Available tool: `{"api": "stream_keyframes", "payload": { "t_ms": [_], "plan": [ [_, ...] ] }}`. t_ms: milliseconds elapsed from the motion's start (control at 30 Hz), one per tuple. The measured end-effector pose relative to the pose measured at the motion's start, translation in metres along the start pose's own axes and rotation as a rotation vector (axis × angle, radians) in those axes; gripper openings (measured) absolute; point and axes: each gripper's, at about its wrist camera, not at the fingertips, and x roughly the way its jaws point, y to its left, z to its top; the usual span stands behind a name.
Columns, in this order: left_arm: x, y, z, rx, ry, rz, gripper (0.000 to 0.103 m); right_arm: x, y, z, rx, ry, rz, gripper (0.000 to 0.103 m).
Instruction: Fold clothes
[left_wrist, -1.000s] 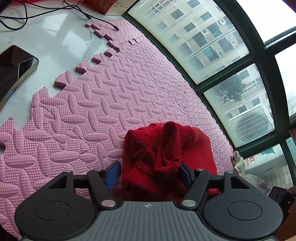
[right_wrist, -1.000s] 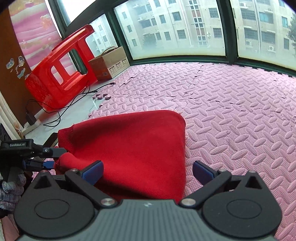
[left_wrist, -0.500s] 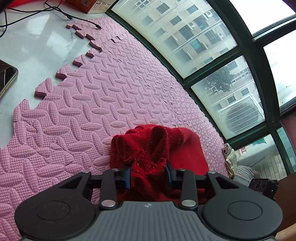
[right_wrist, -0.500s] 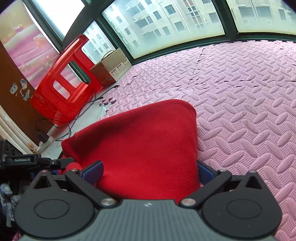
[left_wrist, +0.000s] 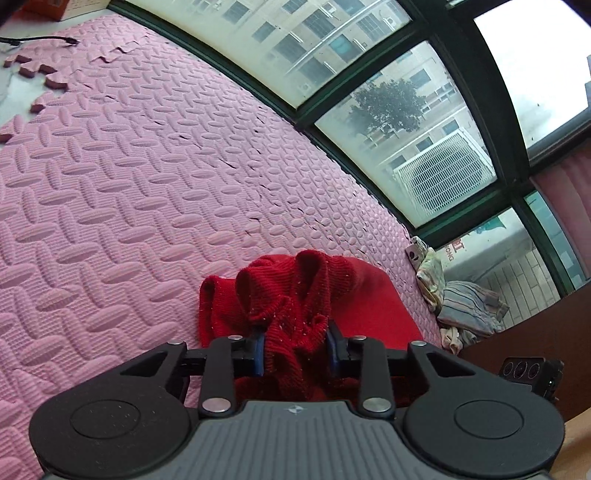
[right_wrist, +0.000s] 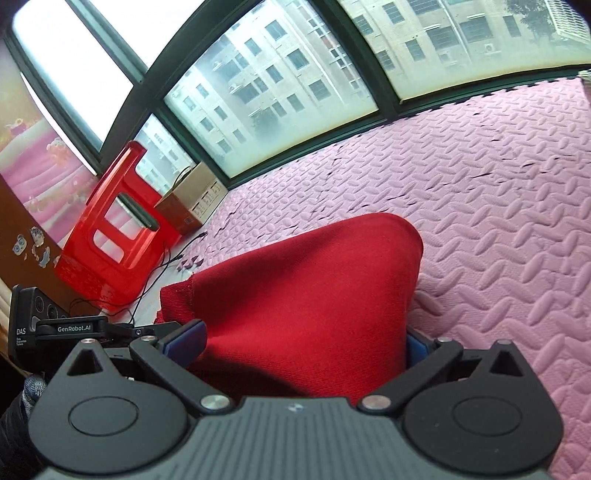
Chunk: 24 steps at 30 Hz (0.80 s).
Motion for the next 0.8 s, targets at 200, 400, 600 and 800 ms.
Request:
{"api": "stream_keyframes", "payload": {
  "t_ms": [200,400,600,800],
  "plan": [
    [0.060,-0.051,0.004,0.079,0.078,-0.053,0.032,-0.041,-0.035,0.007,0.041,-0.074,-0.084,0.103],
    [0.121,-0.095,0.001,0.137,0.158,-0.096,0.032,-0.087,-0.076,0.015,0.071,-0.152,-0.194,0.103],
    [0.160,-0.137,-0.005,0.195,0.204,-0.121,0.032,-0.118,-0.105,0.016,0.089,-0.195,-0.275,0.103],
    [0.184,-0.161,-0.014,0.265,0.230,-0.101,0.035,-0.134,-0.133,0.013,0.116,-0.205,-0.335,0.103]
  ]
}}
